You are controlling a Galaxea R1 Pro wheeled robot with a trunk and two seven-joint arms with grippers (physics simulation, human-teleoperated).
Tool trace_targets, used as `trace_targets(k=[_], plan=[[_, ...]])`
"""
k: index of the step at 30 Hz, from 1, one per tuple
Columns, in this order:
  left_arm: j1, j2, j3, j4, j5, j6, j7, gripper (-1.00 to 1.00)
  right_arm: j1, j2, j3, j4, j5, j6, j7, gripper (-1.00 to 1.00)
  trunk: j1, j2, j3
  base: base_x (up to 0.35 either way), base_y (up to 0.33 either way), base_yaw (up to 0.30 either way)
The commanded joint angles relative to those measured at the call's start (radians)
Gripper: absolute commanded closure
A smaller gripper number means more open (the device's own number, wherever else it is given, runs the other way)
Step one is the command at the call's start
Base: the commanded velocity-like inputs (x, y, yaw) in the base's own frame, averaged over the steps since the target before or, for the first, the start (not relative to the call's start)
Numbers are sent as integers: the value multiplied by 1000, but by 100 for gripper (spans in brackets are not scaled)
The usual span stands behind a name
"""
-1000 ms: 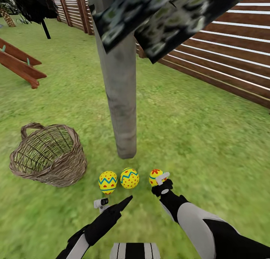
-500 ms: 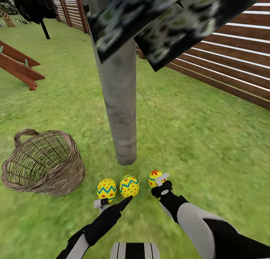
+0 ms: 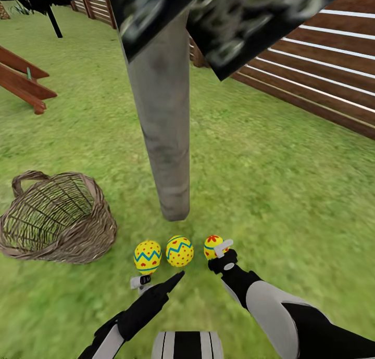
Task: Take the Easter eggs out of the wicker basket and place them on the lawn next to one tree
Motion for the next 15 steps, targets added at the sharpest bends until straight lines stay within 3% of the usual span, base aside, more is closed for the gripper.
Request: trace_targets(k=[1,9,11,15], plan=[[-1,1,-3,0,11,11,0,-100,-1,0,-8,1,10,-1,3,100,0,-1,-5,0,0,0],[-1,1,-2,0,12,10,-2,-100,-1,0,-8,1,10,0,15,100,1,-1,-8,0,0,0],[-1,1,-2,0,12,11,0,-100,0,0,-8,0,10,0,70,100,1,-1,-8,115,96,0],[-1,1,-2,0,12,10,-4,-100,0,0,-8,1,10,-1,76,100,1,-1,-8,29,23,0]])
